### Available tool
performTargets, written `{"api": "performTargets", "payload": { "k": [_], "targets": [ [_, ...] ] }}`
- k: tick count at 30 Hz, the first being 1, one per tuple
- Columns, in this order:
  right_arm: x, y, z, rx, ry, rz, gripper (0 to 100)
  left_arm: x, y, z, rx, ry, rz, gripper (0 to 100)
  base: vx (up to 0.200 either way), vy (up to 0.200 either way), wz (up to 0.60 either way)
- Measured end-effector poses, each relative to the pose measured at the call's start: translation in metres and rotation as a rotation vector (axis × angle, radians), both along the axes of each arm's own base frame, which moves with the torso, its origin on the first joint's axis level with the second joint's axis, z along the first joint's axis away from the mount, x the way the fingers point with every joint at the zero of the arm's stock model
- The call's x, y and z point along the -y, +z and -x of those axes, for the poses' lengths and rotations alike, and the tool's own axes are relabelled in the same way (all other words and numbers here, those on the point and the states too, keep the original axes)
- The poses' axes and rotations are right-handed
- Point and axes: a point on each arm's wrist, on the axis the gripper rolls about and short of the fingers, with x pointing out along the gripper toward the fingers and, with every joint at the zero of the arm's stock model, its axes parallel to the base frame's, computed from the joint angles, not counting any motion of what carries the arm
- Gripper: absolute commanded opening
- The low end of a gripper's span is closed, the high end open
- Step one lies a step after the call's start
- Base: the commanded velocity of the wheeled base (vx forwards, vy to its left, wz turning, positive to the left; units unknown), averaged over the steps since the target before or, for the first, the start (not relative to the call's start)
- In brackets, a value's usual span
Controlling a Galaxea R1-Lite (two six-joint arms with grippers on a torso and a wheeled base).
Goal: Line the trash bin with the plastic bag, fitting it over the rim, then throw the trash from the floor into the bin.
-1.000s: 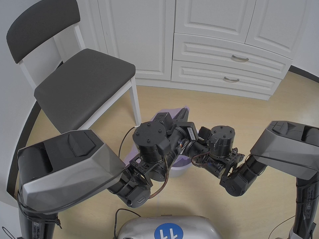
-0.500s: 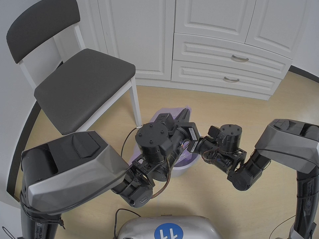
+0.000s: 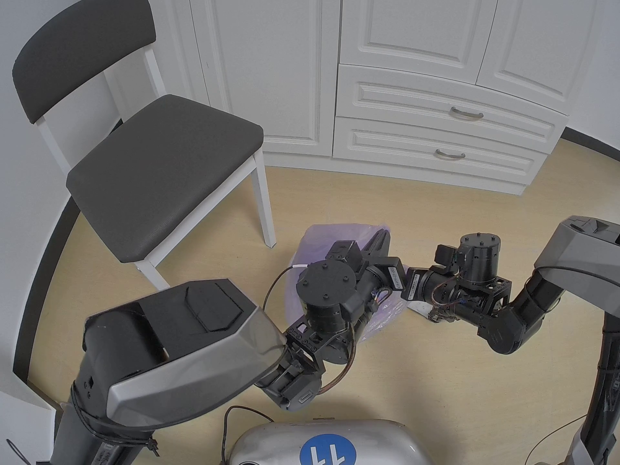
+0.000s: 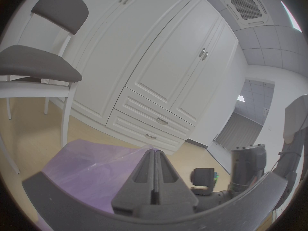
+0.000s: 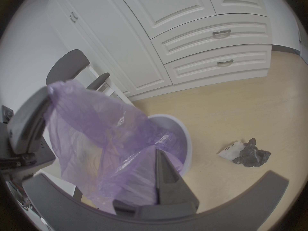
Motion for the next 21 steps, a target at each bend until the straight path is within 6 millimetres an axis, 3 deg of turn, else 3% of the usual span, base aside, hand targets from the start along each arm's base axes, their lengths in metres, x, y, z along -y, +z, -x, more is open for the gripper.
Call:
{"api": "performTargets", "payload": {
  "k": [11,21],
  "targets": [
    [0.028,0.006,-0.013,0.032,-0.064,0.040,0,0.009,-0.011,-0.031,-0.027,0.018,0.039,0,0.000,0.000,0.00],
    [0.046,0.008,-0.018,0.047,-0.093,0.062,0,0.018,-0.008,-0.067,-0.052,0.050,0.011,0,0.000,0.000,0.00]
  ]
}}
